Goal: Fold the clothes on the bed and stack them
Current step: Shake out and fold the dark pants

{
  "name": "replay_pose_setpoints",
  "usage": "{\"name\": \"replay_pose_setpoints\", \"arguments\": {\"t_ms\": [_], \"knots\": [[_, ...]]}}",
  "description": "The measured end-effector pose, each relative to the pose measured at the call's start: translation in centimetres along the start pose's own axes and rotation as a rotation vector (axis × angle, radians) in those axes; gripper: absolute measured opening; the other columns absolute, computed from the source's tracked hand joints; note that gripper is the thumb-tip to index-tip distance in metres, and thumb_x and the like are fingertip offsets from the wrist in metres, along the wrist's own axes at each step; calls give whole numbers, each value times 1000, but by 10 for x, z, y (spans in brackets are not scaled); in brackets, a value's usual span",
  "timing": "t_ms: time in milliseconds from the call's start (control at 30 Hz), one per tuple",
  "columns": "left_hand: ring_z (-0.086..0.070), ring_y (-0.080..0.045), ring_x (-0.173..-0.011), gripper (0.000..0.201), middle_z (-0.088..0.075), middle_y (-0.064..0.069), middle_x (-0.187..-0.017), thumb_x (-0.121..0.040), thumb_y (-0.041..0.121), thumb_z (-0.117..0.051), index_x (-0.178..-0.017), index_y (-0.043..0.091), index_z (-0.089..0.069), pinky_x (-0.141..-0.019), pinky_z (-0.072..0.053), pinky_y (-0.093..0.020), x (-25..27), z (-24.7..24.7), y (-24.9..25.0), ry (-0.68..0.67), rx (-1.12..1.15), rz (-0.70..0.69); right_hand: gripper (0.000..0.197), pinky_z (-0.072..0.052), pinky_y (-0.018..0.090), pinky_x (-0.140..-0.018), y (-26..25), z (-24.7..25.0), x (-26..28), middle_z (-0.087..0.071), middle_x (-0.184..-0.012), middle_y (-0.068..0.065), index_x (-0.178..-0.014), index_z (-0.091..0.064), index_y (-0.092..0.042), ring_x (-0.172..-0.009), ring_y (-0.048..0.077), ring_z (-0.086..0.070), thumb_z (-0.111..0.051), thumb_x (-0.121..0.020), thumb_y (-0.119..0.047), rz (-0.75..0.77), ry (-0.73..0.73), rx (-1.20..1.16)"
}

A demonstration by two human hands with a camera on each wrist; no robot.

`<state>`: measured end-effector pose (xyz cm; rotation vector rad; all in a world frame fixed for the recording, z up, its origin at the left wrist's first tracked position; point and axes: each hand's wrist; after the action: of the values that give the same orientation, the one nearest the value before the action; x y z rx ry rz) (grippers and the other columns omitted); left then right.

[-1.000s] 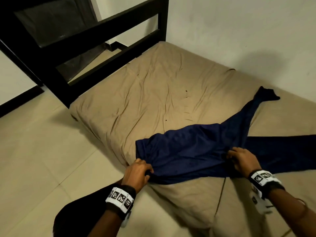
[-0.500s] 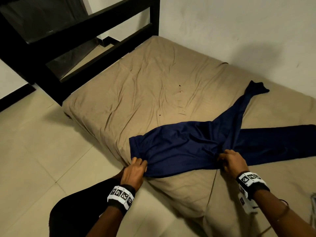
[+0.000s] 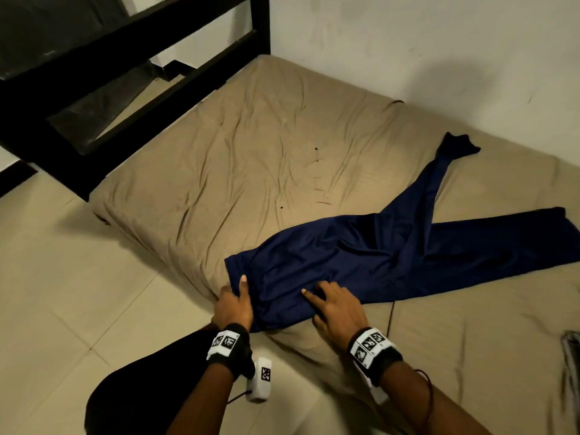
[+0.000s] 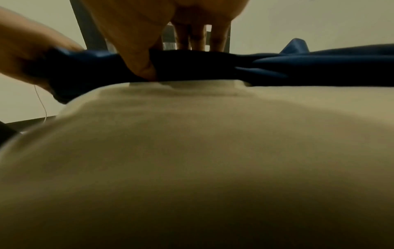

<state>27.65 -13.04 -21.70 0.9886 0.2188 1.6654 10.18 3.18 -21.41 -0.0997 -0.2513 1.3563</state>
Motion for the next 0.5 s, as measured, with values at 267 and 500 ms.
{"name": "replay_pose_setpoints", "arguments": {"t_ms": [267,500], "knots": [[-61,-55,-90,41,-63,-40,-98,-107,28,-46,-107,-11,-57,-73,-45,-48,-24,33,38,172,61,-444,68,-45,27,-56,-12,11,-22,-51,-97,3,-131,-66,-27,-76,22,-56,-83,-66,-35,33,91,-67],[-58,-58,-103,49,-60,-45,-110,-108,32,-44,-113,-16,-57,-85,-45,-53,-105,75,48,140,-124,-362,56,-42,31,-59,-51,10,-97,-53,-97,7,-131,-65,-26,-83,28,-56,-79,-77,-22,-33,45,-131]]}}
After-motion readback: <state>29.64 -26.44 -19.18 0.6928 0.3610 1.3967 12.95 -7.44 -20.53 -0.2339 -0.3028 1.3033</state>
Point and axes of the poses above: each hand's wrist, its own x-axis away from the middle knuckle, its own z-axis out of the back of the hand, y = z × x
